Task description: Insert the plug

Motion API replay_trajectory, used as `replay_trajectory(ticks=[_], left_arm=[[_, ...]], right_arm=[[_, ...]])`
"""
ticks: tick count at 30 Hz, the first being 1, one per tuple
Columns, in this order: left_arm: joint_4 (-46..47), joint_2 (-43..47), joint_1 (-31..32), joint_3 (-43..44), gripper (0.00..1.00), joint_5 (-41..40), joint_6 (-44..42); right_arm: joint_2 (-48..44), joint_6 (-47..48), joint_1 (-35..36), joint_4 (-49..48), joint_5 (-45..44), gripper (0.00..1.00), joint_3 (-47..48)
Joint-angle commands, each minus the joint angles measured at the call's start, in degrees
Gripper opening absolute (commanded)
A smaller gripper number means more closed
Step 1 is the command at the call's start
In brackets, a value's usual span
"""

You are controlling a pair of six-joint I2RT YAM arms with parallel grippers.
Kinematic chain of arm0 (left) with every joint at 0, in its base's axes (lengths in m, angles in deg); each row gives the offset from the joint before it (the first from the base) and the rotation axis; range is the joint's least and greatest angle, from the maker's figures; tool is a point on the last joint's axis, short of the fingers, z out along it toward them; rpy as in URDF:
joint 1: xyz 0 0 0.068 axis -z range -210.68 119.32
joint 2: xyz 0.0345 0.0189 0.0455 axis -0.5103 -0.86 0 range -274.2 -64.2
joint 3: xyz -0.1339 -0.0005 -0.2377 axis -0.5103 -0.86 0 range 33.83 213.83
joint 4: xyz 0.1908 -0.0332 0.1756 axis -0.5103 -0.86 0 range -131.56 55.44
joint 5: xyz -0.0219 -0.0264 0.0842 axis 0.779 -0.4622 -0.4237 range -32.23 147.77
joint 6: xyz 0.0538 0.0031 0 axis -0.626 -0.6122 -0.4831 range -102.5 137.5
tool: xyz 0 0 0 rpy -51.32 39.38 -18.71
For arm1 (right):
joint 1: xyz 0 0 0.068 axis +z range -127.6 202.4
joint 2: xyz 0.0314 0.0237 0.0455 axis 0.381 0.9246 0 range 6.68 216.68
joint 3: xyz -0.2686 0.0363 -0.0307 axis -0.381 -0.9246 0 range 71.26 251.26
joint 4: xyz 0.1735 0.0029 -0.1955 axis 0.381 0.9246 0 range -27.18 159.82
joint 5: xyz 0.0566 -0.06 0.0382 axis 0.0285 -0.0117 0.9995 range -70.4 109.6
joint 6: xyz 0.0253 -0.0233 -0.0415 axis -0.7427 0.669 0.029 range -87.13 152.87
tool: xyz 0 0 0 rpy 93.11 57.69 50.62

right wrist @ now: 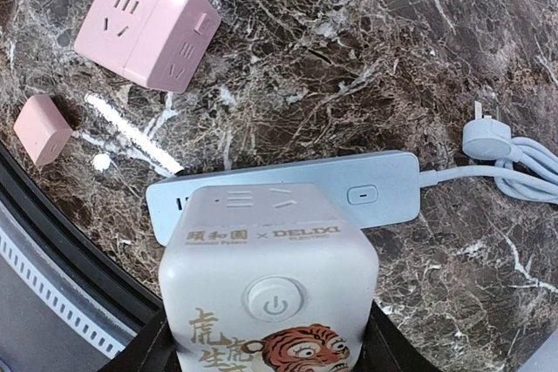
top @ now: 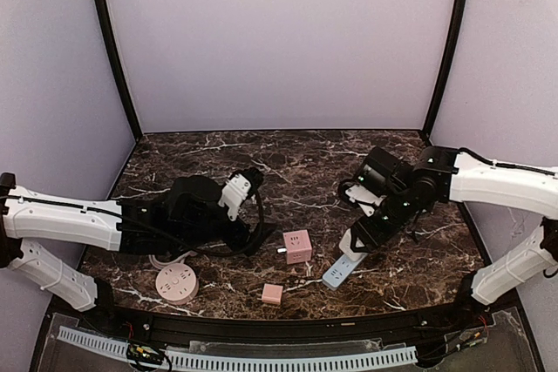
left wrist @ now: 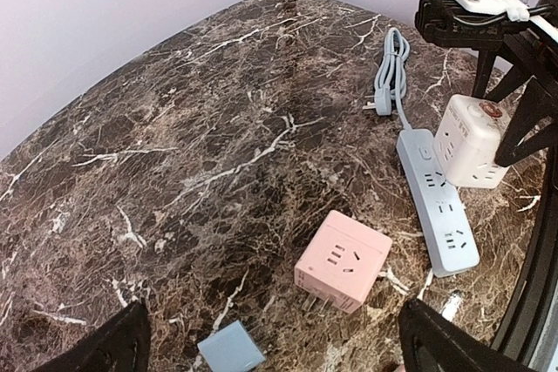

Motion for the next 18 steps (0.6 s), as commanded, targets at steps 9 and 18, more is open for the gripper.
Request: replay_trajectory(ticks=[9, 18], left_arm=[[0.76, 5.68, -1.56, -4.89, 0.99, -2.41, -1.33], [1.28, 5.49, -1.75, -5.44, 0.99, -2.31, -1.02]], right_arm=[[7.06, 1.00, 1.41, 1.22, -5.79, 0.00, 1.43], [7.84, -0.59, 1.33, 2.23, -8.91, 0.00, 1.68]])
